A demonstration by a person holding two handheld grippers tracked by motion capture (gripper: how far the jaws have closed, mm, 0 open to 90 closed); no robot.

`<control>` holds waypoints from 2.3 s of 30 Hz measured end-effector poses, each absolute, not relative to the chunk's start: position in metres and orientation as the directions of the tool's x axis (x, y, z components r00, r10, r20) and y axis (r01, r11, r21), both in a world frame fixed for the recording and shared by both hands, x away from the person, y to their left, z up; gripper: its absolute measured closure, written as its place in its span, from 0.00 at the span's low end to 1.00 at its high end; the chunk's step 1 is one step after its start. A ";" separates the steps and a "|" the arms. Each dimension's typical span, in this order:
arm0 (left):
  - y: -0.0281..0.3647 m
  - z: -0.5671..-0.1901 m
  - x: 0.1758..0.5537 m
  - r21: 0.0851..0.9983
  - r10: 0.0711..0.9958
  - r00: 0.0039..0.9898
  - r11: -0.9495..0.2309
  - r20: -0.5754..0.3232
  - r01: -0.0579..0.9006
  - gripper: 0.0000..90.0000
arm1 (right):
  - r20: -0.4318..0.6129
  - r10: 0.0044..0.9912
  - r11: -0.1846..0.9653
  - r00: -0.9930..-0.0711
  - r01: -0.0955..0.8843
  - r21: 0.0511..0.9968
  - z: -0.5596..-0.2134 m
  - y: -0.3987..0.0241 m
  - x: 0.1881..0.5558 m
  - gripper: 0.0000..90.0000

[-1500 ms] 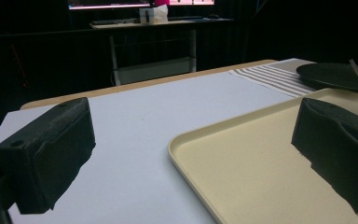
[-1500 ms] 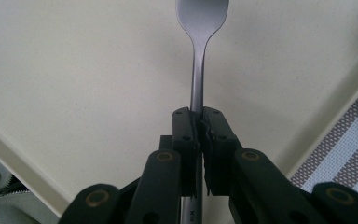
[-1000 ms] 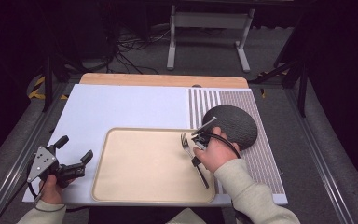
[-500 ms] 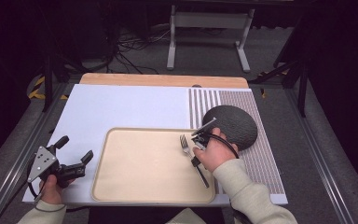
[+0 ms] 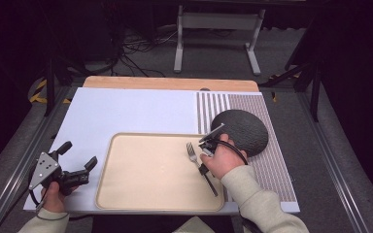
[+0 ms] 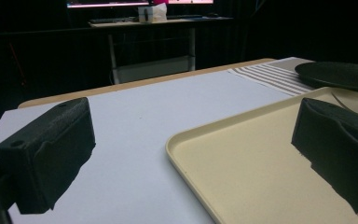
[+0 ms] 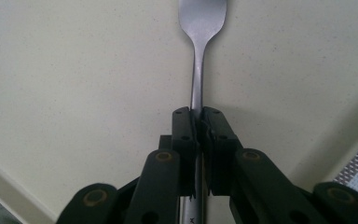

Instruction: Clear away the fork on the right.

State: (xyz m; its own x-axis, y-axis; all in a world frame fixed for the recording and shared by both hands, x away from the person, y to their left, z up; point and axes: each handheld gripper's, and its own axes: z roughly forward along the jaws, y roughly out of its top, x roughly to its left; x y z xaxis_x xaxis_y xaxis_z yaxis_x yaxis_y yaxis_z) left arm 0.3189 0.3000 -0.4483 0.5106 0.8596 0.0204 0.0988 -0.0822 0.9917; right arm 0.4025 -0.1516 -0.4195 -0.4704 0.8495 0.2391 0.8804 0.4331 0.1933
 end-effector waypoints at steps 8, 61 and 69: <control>0.300 -0.448 0.319 0.991 0.859 0.512 -0.084 0.021 0.101 0.00 | 0.246 0.848 0.425 -0.469 0.880 0.213 -0.419 -0.152 0.403 0.80; 0.300 -0.448 0.318 0.994 0.860 0.510 -0.073 0.019 0.086 0.00 | -0.021 0.156 0.860 -0.988 0.125 0.495 -0.416 -0.132 0.432 0.99; 0.300 -0.448 0.318 0.993 0.860 0.511 -0.077 0.022 0.087 0.00 | -0.004 0.166 0.872 -0.986 0.145 0.467 -0.422 -0.135 0.434 0.99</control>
State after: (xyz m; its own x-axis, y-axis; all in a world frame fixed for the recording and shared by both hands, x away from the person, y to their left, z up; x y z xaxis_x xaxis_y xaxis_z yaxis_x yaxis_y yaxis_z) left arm 0.3179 0.2998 -0.4476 0.5107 0.8595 0.0217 0.0874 -0.0770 0.9932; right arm 0.4345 -0.1348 -0.4218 -0.9861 0.1660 -0.0039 0.1450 0.8723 0.4670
